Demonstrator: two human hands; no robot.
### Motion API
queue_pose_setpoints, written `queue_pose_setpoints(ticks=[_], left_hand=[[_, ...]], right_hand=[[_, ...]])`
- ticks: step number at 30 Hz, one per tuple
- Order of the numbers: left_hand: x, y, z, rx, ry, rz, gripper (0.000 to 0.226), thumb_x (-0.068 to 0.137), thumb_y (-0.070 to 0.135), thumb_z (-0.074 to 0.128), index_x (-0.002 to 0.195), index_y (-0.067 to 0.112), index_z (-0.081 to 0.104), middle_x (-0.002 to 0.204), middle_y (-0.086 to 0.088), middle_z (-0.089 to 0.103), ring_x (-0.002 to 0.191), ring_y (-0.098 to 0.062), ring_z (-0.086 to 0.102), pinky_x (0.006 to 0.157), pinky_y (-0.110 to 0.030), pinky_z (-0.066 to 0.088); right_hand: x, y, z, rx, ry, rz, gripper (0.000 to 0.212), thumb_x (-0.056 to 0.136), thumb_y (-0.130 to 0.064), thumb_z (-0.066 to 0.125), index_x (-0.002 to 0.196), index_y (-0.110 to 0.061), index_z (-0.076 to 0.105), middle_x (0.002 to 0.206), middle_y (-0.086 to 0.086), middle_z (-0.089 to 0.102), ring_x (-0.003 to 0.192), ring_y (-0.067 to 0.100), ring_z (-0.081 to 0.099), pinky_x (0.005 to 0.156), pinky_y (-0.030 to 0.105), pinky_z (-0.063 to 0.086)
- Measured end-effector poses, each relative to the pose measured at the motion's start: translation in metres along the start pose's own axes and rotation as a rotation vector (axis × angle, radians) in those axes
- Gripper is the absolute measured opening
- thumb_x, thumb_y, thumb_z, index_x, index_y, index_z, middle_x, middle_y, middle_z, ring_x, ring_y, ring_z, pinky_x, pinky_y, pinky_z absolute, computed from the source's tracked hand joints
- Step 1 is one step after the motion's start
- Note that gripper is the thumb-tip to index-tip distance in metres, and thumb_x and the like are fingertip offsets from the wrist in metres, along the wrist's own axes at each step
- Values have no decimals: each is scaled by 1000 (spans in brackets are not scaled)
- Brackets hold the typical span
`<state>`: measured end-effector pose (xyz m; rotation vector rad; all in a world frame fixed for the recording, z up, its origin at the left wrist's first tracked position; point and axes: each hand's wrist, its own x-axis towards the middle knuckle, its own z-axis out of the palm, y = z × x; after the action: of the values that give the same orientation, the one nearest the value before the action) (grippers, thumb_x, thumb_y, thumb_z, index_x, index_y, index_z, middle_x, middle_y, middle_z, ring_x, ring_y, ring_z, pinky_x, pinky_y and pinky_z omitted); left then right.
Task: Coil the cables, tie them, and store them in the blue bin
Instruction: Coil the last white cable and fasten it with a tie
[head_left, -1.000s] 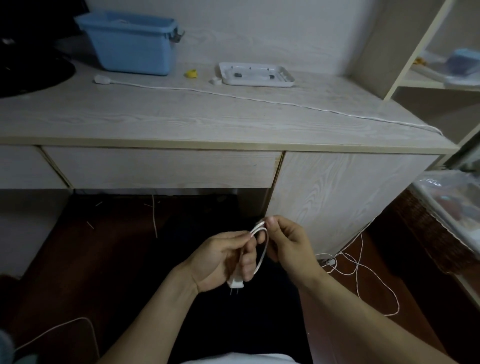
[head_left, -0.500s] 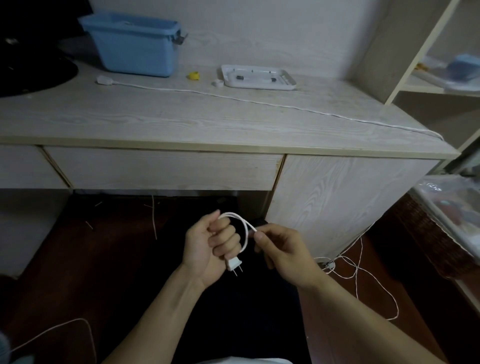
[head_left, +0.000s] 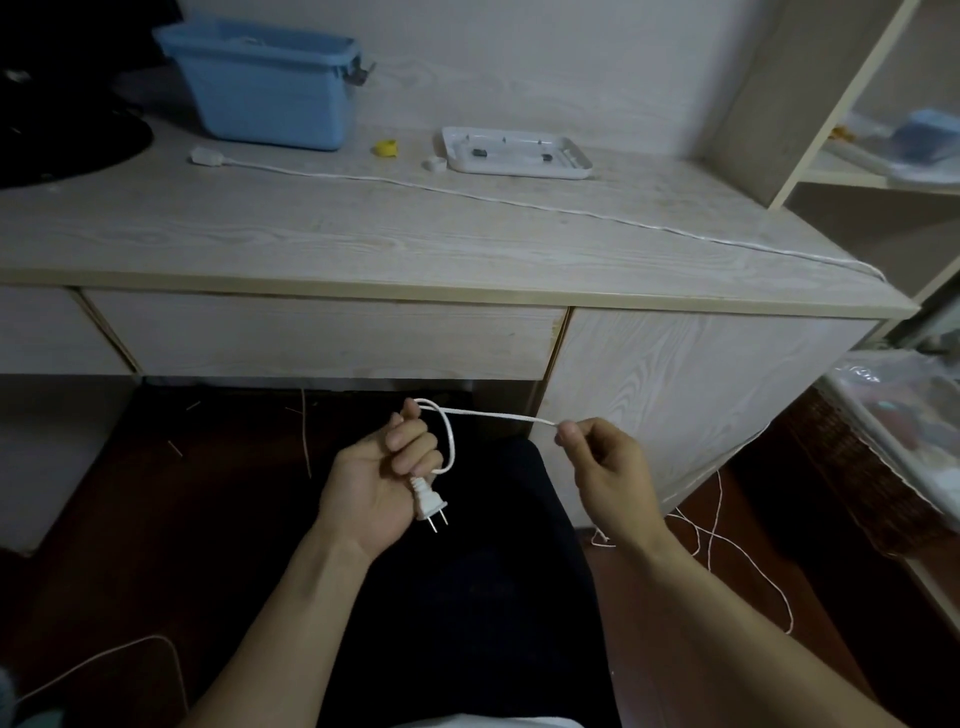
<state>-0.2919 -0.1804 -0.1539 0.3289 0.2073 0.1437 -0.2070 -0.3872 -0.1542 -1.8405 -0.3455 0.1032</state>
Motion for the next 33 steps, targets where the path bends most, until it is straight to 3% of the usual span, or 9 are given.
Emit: queue_pose_setpoints(ticks=[6,10,15,18,21,24,26,29,33], left_hand=[[3,-6,6,212,-4,129,20,83,-3,44,92,12,53,79,2,60,65,-9,58,66,-22,53],[12,11,0,118,150,275,33,63,-14,43,78,15,47,68,5,45,48,-5,38,51,-17,39],[8,16,13,140,220,364,23,100,17,34,83,14,49,64,5,36,52,-9,29,60,-24,30],[12,4,12,364,203,417,29,106,24,30,90,13,51,65,4,39,57,-10,36,69,-25,38],[13,-6,-1,870,170,484,28,106,11,37,89,6,59,74,-3,52,66,-12,55,82,-30,56],[5,-8,-6,1275,-8,329,32,101,5,48,77,15,67,85,-8,65,77,-24,68,77,-32,57],[-2,-6,-5,1479,-137,176,29,100,6,51,81,20,68,76,-4,68,71,-18,69,69,-25,52],[-7,-7,3,1600,-230,-59,27,103,13,46,84,15,65,66,0,65,52,-11,56,54,-23,44],[-11,-5,12,1417,-238,-314,34,101,21,43,80,7,65,51,1,39,43,-9,27,42,-24,21]], right_hand=[[-2,5,-3,-61,-149,108,32,97,-32,59,88,-1,66,58,1,54,51,13,48,51,29,41],[-3,7,-8,-360,-554,39,14,101,-23,56,103,-14,67,72,-2,65,56,10,59,59,29,51],[-19,4,8,-564,-850,-197,26,100,-18,55,123,-20,68,98,-10,68,83,-9,60,78,7,43],[-30,0,19,-547,-916,-300,28,98,-20,59,124,-21,68,113,-3,67,99,4,62,90,16,46],[-33,-4,20,-498,-865,-346,23,96,-22,61,117,-21,72,104,-2,64,90,8,62,84,19,49],[-25,-5,15,-447,-676,-386,17,96,-23,61,106,-20,74,95,-4,62,84,7,62,78,22,51],[-20,-6,11,-397,-538,-382,14,96,-23,62,103,-21,74,93,-6,62,84,7,61,76,22,50],[-16,-6,6,-304,-339,-345,9,92,-23,69,100,-20,74,88,-10,66,83,8,65,73,19,49],[-14,-7,4,-99,-181,-174,21,75,-34,83,85,-20,70,74,-4,69,67,10,66,62,23,52]])
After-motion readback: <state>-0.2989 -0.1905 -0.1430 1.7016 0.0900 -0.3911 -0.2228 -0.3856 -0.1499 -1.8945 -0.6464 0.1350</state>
